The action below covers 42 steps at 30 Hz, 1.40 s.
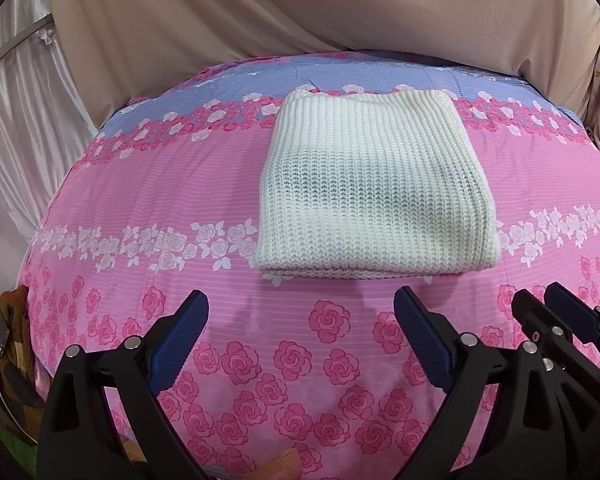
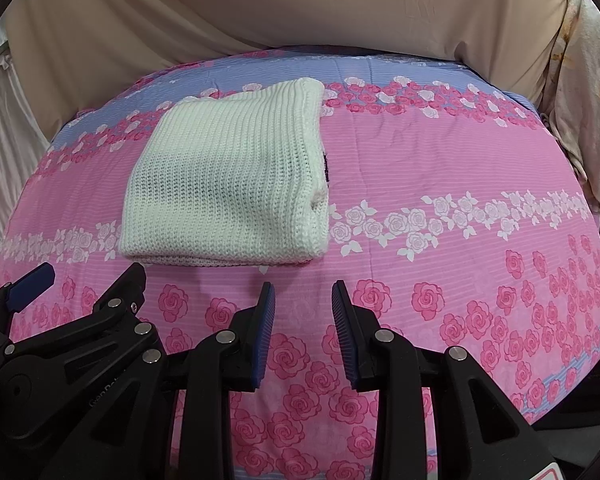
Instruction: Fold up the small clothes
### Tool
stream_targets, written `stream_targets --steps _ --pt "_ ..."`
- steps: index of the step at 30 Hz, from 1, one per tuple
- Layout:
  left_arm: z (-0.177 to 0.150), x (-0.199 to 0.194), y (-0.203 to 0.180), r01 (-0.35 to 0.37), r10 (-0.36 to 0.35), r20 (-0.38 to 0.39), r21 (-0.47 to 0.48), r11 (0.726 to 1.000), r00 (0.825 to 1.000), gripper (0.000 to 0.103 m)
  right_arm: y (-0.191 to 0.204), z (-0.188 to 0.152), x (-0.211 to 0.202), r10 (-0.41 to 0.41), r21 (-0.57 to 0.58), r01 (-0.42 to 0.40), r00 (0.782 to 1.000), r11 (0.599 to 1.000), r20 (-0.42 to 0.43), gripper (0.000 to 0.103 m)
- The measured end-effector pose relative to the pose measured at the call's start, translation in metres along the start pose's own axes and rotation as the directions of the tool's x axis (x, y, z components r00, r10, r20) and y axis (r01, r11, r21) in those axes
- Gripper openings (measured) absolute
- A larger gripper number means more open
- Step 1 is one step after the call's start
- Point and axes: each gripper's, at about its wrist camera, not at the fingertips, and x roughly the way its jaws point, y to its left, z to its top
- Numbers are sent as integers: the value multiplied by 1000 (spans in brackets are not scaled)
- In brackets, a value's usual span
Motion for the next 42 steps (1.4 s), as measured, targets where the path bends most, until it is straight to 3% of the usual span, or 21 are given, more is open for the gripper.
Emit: stream_targets --steps 20,30,42 --pt "4 4 -1 -24 24 -8 -11 1000 1000 91 3 4 3 2 -6 -2 1000 1000 1 31" --pt "9 7 -3 -28 28 7 -14 1000 1000 83 5 6 7 -2 -6 2 1000 1000 0 31" --pt "15 13 -3 -31 31 -12 -42 999 999 83 11 13 14 -8 -13 8 1000 1000 -4 29"
